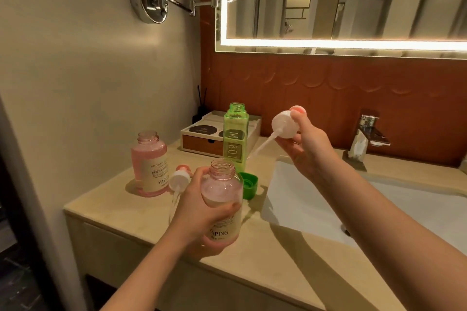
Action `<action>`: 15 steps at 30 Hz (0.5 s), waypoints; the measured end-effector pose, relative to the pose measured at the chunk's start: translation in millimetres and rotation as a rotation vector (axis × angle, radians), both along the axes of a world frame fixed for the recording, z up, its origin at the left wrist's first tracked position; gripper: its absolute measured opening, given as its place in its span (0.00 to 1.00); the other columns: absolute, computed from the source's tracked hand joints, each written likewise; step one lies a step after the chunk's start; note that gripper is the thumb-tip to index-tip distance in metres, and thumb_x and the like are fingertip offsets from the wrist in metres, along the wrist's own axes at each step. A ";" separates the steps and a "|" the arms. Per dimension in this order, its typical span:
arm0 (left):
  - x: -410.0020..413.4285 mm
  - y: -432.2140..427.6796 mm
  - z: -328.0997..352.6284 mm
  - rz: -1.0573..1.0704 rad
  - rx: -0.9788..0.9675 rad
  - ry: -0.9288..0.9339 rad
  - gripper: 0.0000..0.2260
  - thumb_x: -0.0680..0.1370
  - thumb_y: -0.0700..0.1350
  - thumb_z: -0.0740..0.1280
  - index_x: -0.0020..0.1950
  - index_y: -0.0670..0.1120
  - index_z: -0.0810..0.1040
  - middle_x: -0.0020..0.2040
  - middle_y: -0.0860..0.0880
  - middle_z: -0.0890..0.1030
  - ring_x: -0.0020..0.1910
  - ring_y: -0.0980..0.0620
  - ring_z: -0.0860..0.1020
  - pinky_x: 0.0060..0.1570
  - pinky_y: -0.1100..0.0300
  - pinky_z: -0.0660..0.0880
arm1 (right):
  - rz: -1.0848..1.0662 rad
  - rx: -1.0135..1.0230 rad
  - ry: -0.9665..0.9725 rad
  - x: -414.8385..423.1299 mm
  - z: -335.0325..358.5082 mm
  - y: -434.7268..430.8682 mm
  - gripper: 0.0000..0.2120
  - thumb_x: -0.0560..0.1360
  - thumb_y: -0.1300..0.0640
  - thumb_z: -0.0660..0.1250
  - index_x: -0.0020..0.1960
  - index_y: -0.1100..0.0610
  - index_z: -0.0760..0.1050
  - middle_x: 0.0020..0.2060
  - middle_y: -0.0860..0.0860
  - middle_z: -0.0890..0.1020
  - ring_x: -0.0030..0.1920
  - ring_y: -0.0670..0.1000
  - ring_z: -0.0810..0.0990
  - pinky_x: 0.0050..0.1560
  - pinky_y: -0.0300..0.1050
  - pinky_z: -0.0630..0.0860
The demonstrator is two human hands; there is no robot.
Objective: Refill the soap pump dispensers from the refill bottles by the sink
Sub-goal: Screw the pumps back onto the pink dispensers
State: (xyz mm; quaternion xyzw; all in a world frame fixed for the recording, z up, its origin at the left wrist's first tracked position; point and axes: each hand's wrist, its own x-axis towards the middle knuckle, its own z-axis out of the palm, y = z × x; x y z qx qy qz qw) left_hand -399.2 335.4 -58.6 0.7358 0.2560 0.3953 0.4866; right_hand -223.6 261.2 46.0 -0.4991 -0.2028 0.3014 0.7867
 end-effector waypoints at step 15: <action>55.2 -47.4 -18.6 -0.036 0.011 -0.131 0.33 0.56 0.48 0.79 0.57 0.57 0.68 0.54 0.58 0.78 0.52 0.60 0.77 0.47 0.67 0.75 | -0.087 0.057 -0.645 8.5 17.6 -59.9 0.06 0.74 0.51 0.68 0.49 0.49 0.74 0.49 0.49 0.80 0.53 0.49 0.79 0.57 0.47 0.76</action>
